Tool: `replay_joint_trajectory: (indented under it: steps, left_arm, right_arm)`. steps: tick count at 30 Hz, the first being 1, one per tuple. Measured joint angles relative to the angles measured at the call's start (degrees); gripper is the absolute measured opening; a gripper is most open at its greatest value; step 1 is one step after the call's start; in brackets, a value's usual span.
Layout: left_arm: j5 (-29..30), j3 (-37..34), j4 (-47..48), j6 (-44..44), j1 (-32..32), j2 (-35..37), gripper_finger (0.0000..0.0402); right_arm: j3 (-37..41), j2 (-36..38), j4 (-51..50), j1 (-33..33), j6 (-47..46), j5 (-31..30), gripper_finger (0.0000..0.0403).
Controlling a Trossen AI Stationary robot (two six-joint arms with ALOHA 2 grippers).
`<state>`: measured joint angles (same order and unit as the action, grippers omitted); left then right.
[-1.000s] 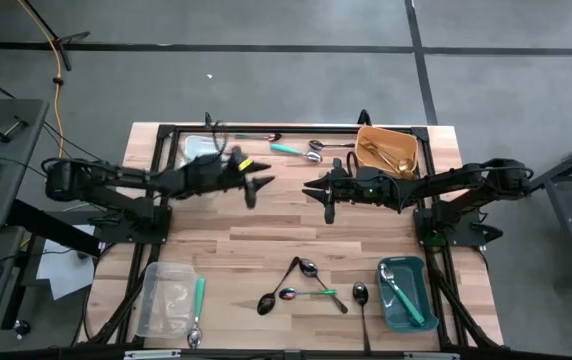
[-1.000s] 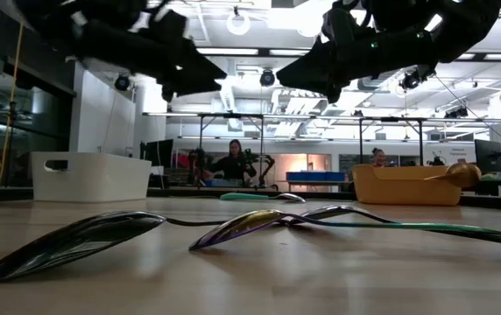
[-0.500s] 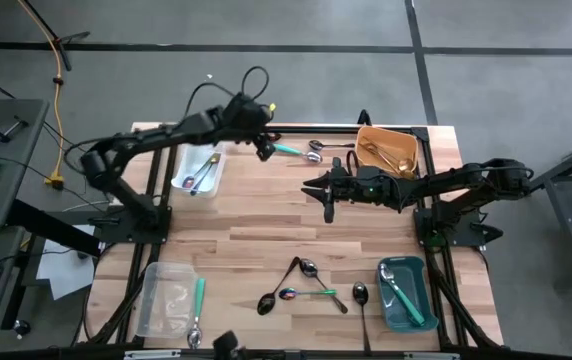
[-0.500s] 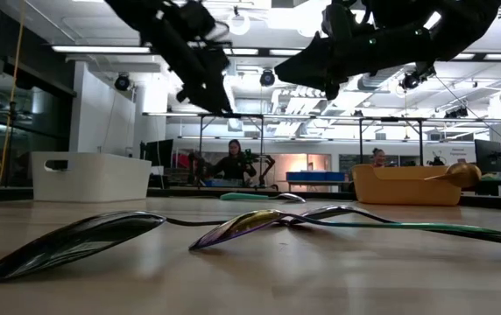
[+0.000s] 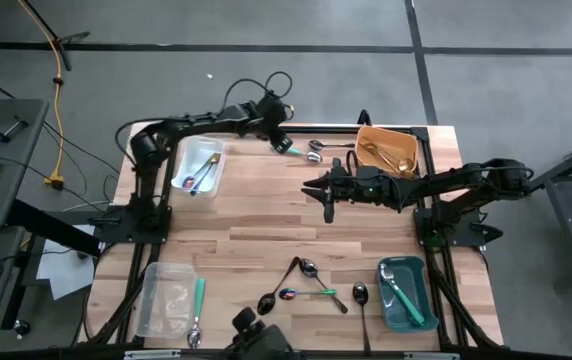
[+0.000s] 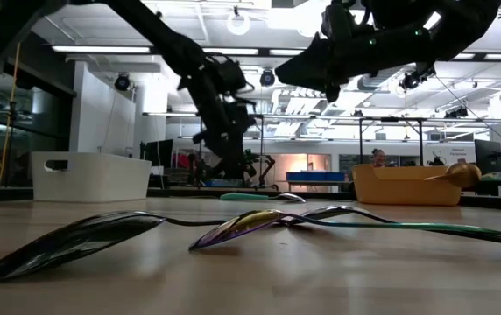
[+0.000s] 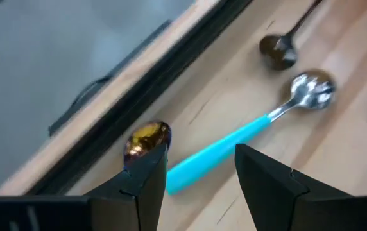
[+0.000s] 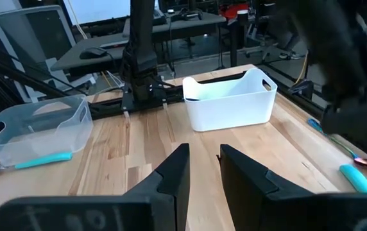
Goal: Sort silverware by color (type)
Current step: Put the violet spoon into the white bin
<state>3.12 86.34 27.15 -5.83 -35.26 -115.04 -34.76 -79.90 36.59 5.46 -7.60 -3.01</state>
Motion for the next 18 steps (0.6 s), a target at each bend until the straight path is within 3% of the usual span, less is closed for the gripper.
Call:
replay_joint_trajectory:
  steps: [10, 18]
  left_arm:
    - [11.8, 0.4, -1.1, -5.3, 0.9, -4.2, 0.0177]
    - [12.3, 0.5, -5.8, -7.6, 2.1, -4.3, 0.0177]
  right_arm:
    - [0.0, 0.0, -0.4, 0.0, 0.0, 0.0, 0.0081]
    - [0.0, 0.0, -0.4, 0.0, 0.0, 0.0, 0.0081]
